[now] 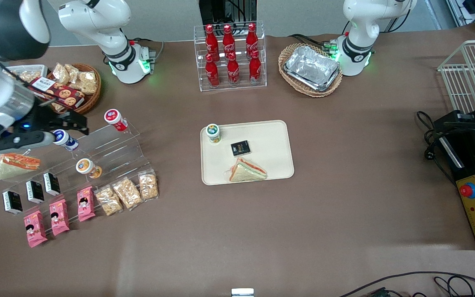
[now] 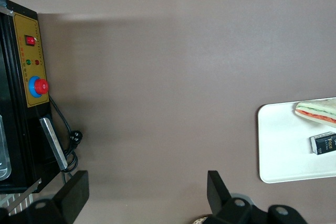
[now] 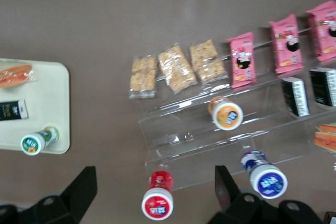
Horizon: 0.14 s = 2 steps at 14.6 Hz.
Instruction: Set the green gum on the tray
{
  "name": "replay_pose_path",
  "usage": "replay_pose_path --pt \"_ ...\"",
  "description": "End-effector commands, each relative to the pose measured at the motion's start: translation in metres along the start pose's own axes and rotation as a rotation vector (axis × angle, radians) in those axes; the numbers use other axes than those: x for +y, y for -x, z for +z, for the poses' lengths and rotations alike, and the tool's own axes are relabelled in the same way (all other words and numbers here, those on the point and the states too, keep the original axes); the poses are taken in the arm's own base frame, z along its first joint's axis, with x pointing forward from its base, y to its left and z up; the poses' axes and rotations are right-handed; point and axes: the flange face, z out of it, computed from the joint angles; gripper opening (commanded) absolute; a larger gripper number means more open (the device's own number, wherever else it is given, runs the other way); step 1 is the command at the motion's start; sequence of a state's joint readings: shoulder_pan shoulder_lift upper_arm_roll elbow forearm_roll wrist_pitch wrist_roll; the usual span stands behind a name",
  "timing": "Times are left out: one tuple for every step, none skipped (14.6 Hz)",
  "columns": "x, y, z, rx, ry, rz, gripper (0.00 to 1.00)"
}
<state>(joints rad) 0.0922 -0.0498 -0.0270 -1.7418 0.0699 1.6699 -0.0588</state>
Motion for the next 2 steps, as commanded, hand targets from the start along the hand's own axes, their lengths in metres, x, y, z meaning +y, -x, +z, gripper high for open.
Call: replay_pose_path --pt "0.0218 -0.0068 -0.0203 0.03 0.016 0.022 1.0" --pt "0.0212 -0.0054 -0.0214 0.026 0.021 0.021 1.0"
